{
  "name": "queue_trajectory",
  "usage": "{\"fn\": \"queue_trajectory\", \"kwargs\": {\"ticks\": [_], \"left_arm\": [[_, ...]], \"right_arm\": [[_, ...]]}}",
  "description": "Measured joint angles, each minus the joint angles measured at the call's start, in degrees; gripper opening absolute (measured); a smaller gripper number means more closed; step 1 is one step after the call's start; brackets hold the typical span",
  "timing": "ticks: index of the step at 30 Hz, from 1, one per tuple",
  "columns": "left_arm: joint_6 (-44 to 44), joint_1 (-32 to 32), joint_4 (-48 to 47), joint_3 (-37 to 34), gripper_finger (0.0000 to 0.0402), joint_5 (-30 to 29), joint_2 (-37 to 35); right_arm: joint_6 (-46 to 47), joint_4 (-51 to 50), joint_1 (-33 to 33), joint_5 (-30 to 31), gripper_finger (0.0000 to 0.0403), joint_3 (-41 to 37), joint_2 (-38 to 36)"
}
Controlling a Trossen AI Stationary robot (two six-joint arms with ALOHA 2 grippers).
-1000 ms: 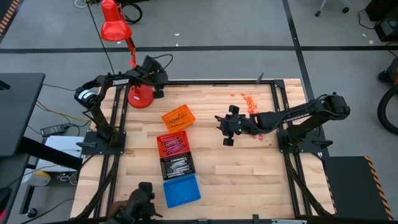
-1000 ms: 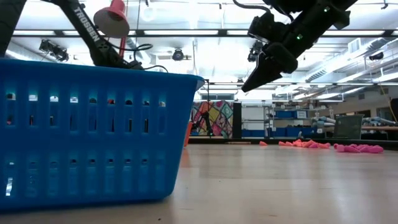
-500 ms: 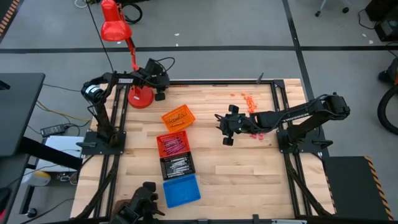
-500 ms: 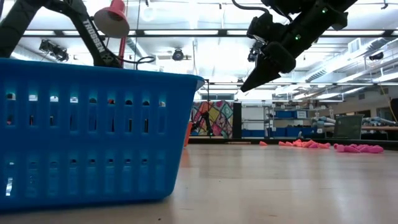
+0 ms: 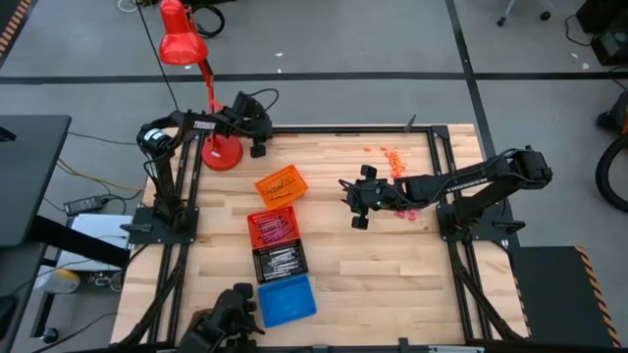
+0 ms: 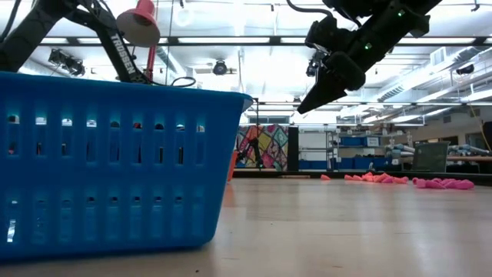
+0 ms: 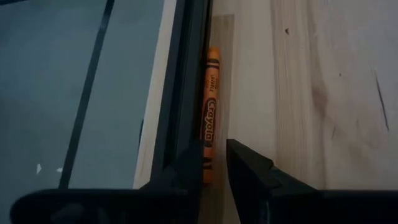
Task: Sort crayons
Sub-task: Put the orange crayon into the orange basket
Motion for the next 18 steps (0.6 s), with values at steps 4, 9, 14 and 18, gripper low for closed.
{"fn": "queue_trajectory", "kwargs": {"ticks": [4,9,14,18], "left_arm": [[-0.67,-0.02,-2.83,1.33,0.008,0.3,0.07],[-0.74,-0.07,-9.77,3.06,0.008,1.68,0.15],[-0.43,-1.02,-13.48,3.46,0.008,1.81,-1.71],[1.85,-2.16,-15.03,3.59,0.008,2.2,-4.4]], "right_arm": [[-0.11,0.0,0.0,0.02,0.0143,0.0,0.0],[-0.31,-0.02,-0.03,0.02,0.0143,0.0,0.0],[-0.14,-0.03,-0.02,0.02,0.0143,0.0,0.0],[-0.13,-0.02,-0.02,0.02,0.0143,0.0,0.0]]}}
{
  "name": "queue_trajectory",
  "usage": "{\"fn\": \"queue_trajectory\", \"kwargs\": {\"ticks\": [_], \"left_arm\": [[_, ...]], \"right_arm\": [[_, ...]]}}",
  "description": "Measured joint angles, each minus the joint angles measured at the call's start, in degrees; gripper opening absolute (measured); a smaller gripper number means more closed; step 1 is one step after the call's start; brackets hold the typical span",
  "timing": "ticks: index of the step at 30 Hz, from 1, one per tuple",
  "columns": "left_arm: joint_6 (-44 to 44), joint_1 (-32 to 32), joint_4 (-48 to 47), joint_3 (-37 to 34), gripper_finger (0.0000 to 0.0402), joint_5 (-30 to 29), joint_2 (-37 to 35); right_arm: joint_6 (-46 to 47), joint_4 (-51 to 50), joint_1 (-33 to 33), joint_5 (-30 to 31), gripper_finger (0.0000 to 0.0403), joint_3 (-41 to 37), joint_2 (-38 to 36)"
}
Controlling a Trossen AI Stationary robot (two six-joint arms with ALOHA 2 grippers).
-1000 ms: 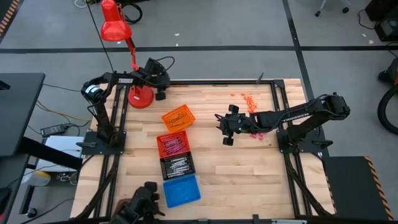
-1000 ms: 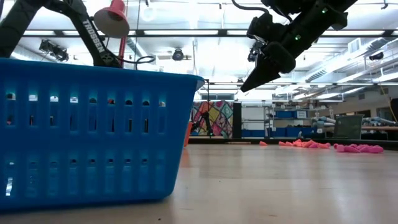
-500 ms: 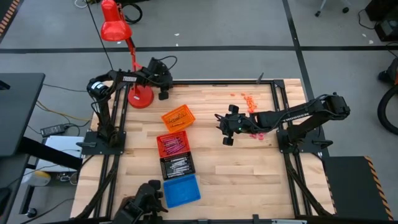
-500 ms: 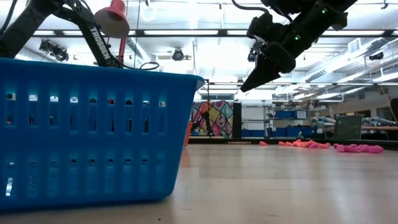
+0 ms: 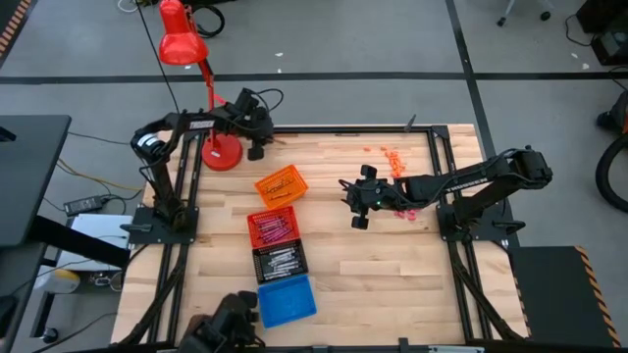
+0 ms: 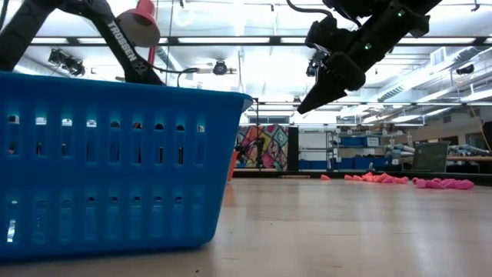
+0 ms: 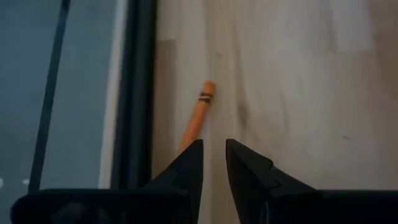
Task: Sort crayons
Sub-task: Put the orange crayon into the orange basket
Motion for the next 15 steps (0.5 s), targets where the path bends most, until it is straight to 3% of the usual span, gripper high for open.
{"fn": "queue_trajectory", "kwargs": {"ticks": [4,15], "left_arm": [[3.09,-0.81,0.87,-0.05,0.008,-0.27,-0.81],[0.16,-0.7,3.79,-0.07,0.008,-1.42,3.76]], "right_arm": [[0.02,0.0,0.0,-0.02,0.0143,0.0,0.0],[0.2,0.08,0.13,-0.09,0.0143,0.0,0.0]]}}
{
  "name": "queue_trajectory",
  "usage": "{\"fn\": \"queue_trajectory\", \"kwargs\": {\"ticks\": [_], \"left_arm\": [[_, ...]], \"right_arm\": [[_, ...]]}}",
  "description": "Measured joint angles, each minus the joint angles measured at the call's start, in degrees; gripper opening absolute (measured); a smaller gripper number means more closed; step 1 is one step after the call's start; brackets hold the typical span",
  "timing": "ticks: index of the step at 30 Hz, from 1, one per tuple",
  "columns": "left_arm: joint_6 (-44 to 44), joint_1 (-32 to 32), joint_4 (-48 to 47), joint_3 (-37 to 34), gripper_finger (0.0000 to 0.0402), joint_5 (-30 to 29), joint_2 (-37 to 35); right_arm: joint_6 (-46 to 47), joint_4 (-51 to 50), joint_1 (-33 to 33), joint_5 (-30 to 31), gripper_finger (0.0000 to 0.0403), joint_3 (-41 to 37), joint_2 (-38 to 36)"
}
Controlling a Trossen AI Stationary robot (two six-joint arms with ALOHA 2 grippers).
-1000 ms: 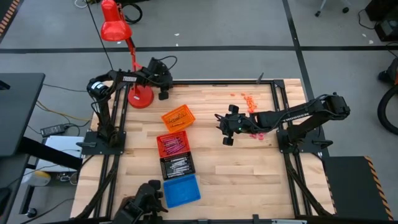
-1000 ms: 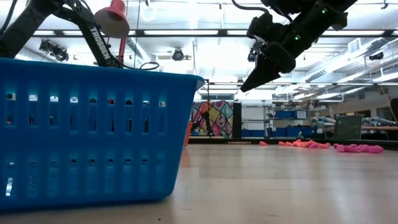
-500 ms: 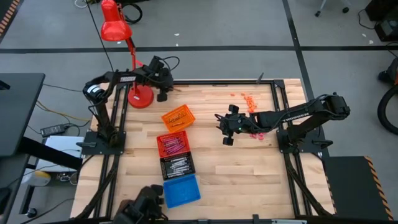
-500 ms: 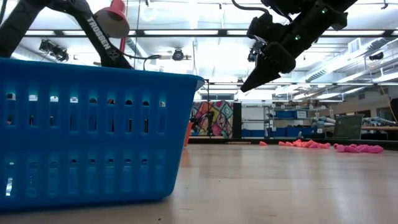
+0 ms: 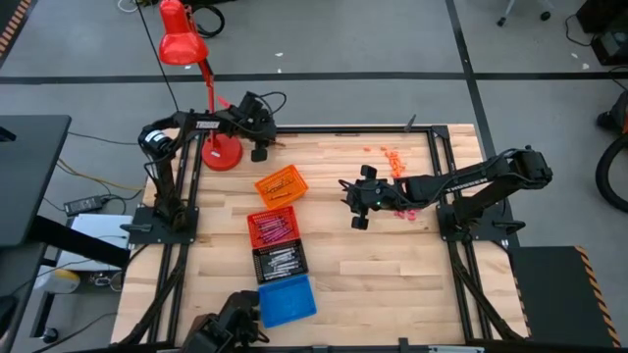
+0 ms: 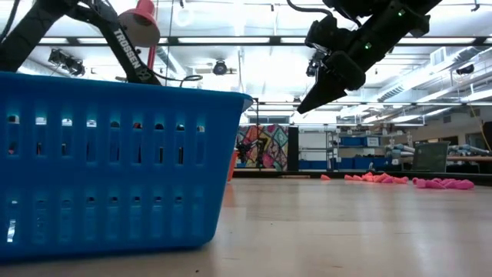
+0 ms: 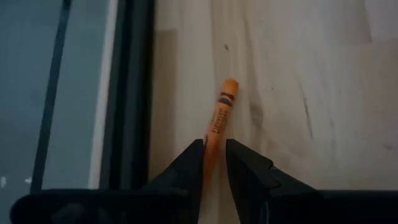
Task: Sort crayons
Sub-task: Put the orange crayon into the orange basket
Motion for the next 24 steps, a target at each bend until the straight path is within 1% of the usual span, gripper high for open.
{"fn": "queue_trajectory", "kwargs": {"ticks": [3,12,14,18,24], "left_arm": [[-0.94,0.1,-1.26,0.2,0.008,0.67,0.91],[-5.91,-0.23,-2.43,0.35,0.0076,-1.62,0.79],[-6.46,-0.53,-2.99,0.37,0.0064,-3.78,0.68],[-6.48,-1.05,-4.55,0.5,0.0019,-6.26,0.61],[-9.46,-1.84,-5.32,0.45,0.0018,-8.75,0.31]], "right_arm": [[-0.04,0.03,0.0,-0.02,0.0143,0.0,0.0],[0.0,0.45,0.01,-1.32,0.0143,0.0,0.0],[0.01,0.45,0.01,-1.38,0.0143,0.0,0.0],[0.01,0.56,0.13,-1.42,0.0143,0.0,0.0],[0.0,0.91,0.24,-1.44,0.0143,0.0,0.0]]}}
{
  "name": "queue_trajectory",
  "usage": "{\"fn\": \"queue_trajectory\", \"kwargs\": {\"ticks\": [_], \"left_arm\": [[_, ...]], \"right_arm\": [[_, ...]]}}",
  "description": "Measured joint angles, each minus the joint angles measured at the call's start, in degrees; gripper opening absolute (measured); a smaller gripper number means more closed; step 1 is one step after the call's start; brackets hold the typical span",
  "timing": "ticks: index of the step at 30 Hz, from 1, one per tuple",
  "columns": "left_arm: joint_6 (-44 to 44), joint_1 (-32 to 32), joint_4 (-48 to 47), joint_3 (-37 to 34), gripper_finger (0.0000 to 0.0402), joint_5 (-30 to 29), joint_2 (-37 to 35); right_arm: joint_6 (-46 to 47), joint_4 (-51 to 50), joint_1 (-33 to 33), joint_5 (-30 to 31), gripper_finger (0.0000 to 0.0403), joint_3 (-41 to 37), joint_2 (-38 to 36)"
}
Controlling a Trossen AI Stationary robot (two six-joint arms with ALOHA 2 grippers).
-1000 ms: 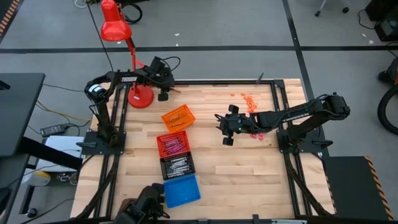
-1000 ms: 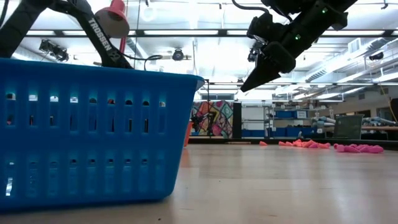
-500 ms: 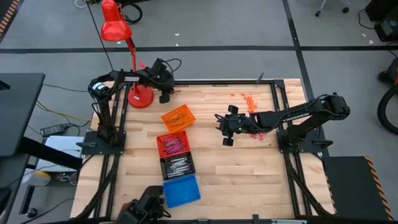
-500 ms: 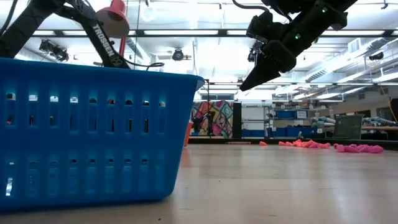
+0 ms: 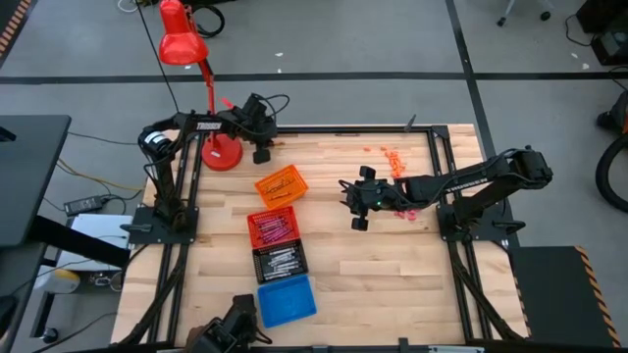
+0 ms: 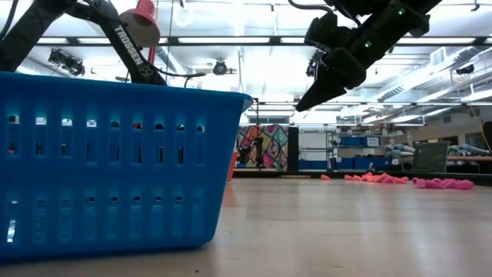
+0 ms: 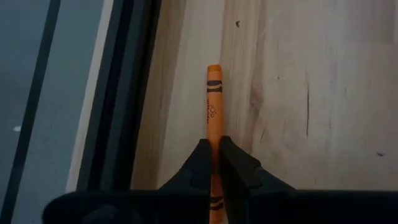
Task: Sort crayons
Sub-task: Put the orange crayon into the orange basket
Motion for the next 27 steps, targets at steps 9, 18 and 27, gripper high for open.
{"fn": "queue_trajectory", "kwargs": {"ticks": [9,18,27], "left_arm": [[-5.04,-1.68,-3.3,-0.57,0.0018,-2.23,-8.12],[-12.24,-5.85,-11.03,-0.43,0.0014,-1.05,-21.15],[-15.34,-13.34,-20.04,-0.41,0.0011,1.58,-30.01]], "right_arm": [[0.02,-0.14,0.03,0.01,0.0143,0.0,0.0],[0.43,-0.84,0.04,0.0,0.0143,0.0,0.0],[0.59,-0.9,0.04,0.02,0.0143,0.0,0.0]]}}
